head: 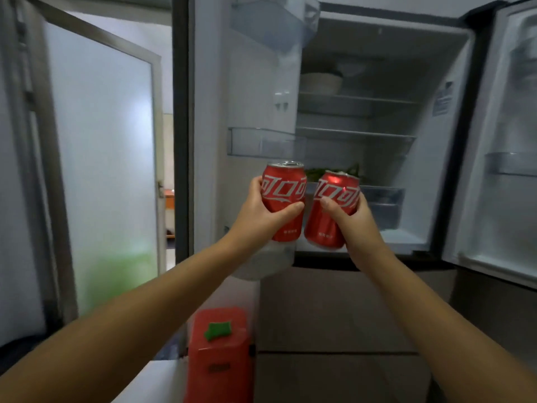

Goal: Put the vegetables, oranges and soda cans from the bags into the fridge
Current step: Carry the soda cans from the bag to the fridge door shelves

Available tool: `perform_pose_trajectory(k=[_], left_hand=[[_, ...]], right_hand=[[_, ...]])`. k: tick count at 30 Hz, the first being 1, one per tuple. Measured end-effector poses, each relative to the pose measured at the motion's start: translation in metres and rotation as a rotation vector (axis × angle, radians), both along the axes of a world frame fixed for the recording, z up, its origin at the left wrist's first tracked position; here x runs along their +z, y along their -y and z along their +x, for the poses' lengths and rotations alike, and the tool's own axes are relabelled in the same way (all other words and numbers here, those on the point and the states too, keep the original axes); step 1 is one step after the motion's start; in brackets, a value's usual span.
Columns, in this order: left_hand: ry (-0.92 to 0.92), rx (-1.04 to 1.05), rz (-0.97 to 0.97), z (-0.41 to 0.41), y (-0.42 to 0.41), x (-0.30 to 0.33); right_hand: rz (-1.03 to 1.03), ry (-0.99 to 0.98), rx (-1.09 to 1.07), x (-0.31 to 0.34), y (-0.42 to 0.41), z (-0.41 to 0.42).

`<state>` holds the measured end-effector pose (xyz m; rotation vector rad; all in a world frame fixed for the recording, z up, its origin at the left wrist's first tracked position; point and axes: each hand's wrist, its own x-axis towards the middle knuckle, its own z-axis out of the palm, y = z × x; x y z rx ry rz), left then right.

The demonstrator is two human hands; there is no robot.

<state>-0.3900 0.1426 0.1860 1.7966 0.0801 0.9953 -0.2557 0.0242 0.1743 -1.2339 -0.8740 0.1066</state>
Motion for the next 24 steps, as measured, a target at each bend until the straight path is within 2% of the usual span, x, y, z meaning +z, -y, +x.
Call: perform_pose_trajectory(k=[4, 9, 17, 24], left_hand=[[0.010, 0.217, 0.039, 0.031, -0.028, 0.005], [-0.087, 0.472, 0.086, 0.059, -0.045, -0.013], [-0.243, 0.781, 0.172, 0.059, -0.044, -0.045], [-0.340, 0.924, 0.260, 0.060, -0.031, -0.053]], right_hand=[[0.070, 0.033, 0.110, 0.018, -0.062, 0.037], [0.090, 0.141, 0.206, 0.003, -0.107, 0.076], [-0.072, 0.241, 0.346, -0.036, -0.136, 0.092], [-0.209, 0.464, 0.265, -0.055, -0.130, 0.099]])
